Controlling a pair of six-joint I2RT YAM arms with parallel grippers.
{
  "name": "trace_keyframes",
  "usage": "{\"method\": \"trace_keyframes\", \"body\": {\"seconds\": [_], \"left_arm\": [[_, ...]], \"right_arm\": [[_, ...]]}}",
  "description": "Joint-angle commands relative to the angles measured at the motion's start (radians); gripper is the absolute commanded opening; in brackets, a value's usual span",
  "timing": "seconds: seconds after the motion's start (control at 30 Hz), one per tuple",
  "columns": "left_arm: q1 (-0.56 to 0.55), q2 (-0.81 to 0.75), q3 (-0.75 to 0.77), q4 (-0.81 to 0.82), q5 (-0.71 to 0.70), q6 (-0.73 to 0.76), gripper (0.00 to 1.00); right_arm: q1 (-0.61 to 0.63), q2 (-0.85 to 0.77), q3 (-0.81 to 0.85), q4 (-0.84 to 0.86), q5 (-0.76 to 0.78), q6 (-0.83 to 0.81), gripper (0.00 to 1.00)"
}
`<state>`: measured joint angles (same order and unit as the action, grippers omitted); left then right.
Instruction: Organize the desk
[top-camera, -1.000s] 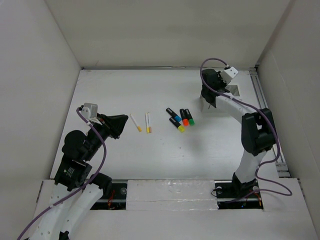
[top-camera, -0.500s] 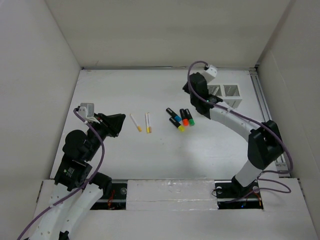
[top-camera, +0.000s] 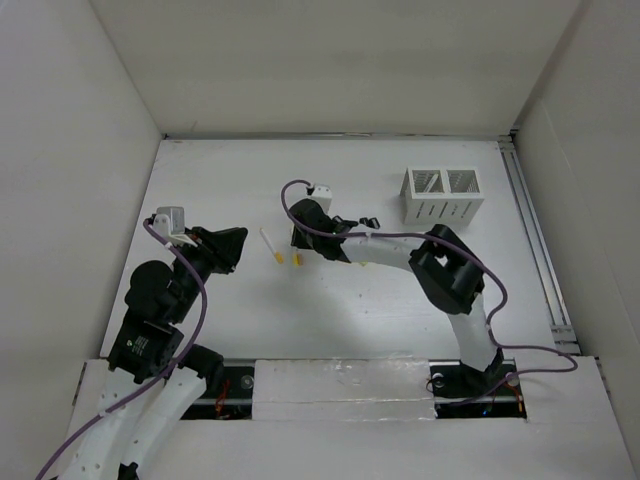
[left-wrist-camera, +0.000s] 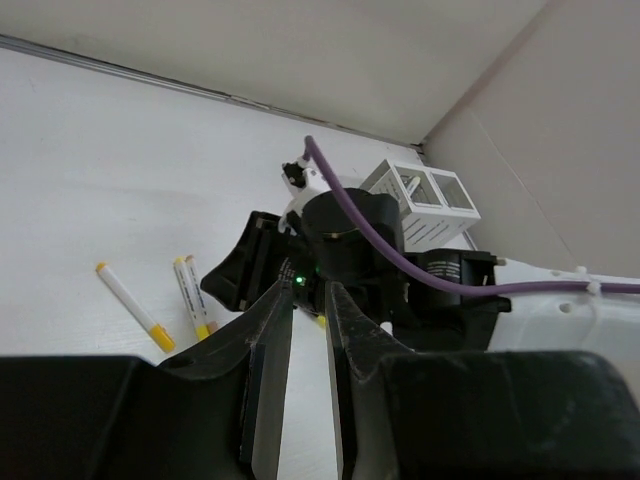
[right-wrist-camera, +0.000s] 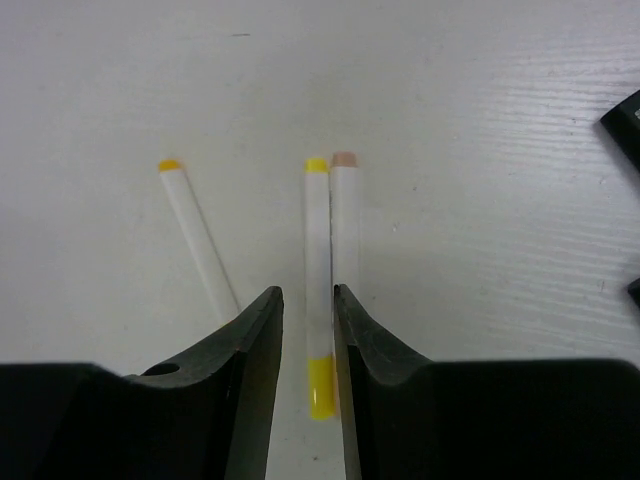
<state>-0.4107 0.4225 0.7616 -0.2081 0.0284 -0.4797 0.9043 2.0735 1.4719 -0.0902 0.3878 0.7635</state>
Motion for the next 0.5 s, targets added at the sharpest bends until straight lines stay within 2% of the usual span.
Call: {"method": "trace_keyframes", "body": {"seconds": [0.0, 0.23, 0.47], "left_arm": [[-0.002, -0.01, 0.027, 0.03, 0.01, 0.003, 0.17], [-0.002, -0.008, 0.025, 0.035, 0.021, 0.006, 0.17], [-0.002, -0.011, 0.025, 0.035, 0.024, 0.007, 0.17]], "right_arm": [[-0.018, 0.032, 0.099, -0.064, 0.013, 0.005, 0.33], [-0.018, 0.119, 0.182, -0.129, 0.046, -0.001, 0.32], [-0.018, 0.158, 0.225, -0.174, 0.075, 0.007, 0.2]]}}
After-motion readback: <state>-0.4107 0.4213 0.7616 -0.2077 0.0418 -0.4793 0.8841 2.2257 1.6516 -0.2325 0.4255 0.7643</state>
